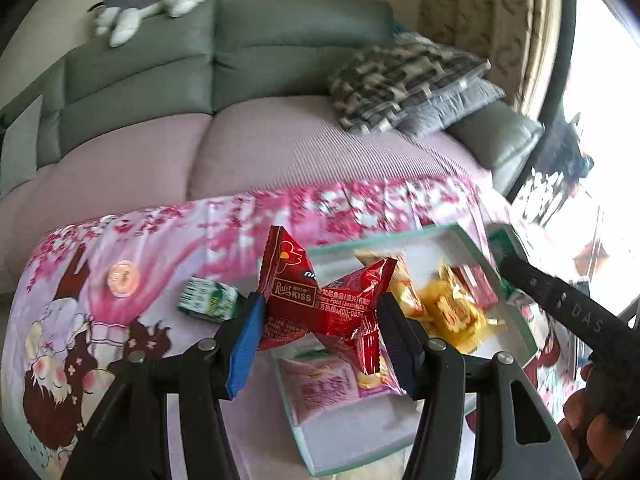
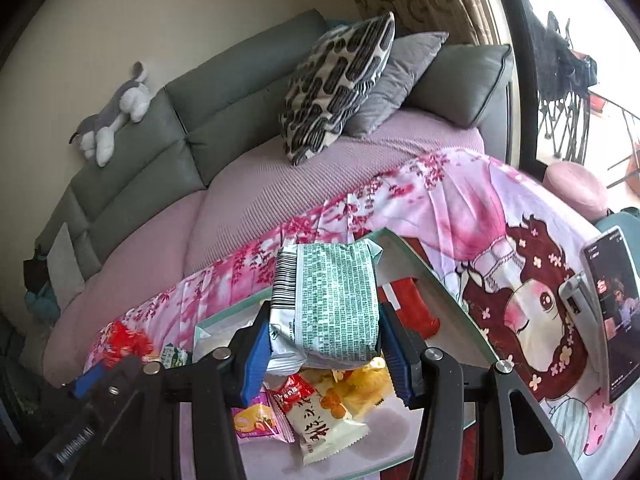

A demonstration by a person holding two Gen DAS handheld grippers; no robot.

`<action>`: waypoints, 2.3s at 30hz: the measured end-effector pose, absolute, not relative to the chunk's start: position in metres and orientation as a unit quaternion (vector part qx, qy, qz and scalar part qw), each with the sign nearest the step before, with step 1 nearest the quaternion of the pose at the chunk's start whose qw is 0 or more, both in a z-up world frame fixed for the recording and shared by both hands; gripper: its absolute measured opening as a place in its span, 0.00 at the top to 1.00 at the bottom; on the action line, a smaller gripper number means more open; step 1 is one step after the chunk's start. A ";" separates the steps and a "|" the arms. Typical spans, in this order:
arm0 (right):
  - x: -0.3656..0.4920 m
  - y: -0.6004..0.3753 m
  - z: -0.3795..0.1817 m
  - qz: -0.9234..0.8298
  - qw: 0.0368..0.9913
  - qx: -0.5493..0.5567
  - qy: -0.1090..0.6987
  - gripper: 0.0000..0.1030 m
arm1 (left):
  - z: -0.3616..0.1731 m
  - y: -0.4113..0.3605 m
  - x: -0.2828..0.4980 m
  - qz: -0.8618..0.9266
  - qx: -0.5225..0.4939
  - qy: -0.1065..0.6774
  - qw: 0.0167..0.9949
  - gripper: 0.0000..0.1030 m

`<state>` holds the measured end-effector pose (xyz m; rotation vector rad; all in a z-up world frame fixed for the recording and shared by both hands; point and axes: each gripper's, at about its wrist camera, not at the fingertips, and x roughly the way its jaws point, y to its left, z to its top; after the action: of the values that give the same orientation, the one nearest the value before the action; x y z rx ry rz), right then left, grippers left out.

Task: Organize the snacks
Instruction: 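Lower both packs into the tray and open both tools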

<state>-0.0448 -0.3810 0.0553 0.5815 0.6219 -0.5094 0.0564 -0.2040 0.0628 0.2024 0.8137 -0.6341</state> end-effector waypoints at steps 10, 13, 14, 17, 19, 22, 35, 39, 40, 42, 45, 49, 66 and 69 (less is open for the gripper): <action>-0.029 -0.375 0.035 -0.213 0.870 0.288 0.340 0.48 | 0.035 -0.229 0.047 -0.317 0.141 0.417 0.840 0.42; -0.026 -0.374 0.029 -0.207 0.866 0.290 0.351 0.48 | 0.030 -0.232 0.048 -0.314 0.143 0.422 0.838 0.42; -0.025 -0.374 0.027 -0.206 0.865 0.291 0.353 0.48 | 0.027 -0.233 0.048 -0.313 0.144 0.425 0.837 0.42; -0.023 -0.374 0.023 -0.205 0.862 0.293 0.360 0.48 | 0.022 -0.237 0.048 -0.315 0.150 0.428 0.834 0.42; -0.023 -0.375 0.021 -0.206 0.859 0.296 0.363 0.48 | 0.018 -0.240 0.047 -0.318 0.152 0.428 0.832 0.42; -0.023 -0.377 0.018 -0.207 0.856 0.300 0.367 0.48 | 0.013 -0.247 0.047 -0.323 0.155 0.427 0.830 0.42; -0.021 -0.381 0.014 -0.210 0.851 0.308 0.369 0.48 | 0.007 -0.260 0.048 -0.329 0.166 0.409 0.835 0.40; -0.020 -0.381 0.013 -0.212 0.851 0.306 0.371 0.48 | 0.007 -0.262 0.048 -0.325 0.171 0.408 0.836 0.38; -0.020 -0.381 0.013 -0.213 0.850 0.306 0.371 0.47 | 0.008 -0.262 0.047 -0.326 0.172 0.406 0.836 0.37; -0.021 -0.382 0.013 -0.215 0.849 0.306 0.372 0.47 | 0.009 -0.262 0.046 -0.327 0.174 0.405 0.836 0.25; -0.020 -0.381 0.014 -0.215 0.849 0.306 0.373 0.47 | 0.013 -0.261 0.044 -0.329 0.176 0.400 0.837 0.16; -0.020 -0.381 0.016 -0.214 0.851 0.306 0.369 0.45 | 0.018 -0.259 0.043 -0.328 0.177 0.394 0.840 0.16; -0.025 -0.378 0.033 -0.216 0.864 0.302 0.341 0.40 | 0.039 -0.234 0.052 -0.299 0.152 0.389 0.858 0.15; -0.026 -0.379 0.034 -0.218 0.864 0.303 0.339 0.40 | 0.040 -0.227 0.058 -0.287 0.142 0.393 0.862 0.15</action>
<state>-0.0263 -0.3792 0.0337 0.6346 0.7112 -0.4572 0.0578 -0.2271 0.0398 0.2984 0.8253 -0.6020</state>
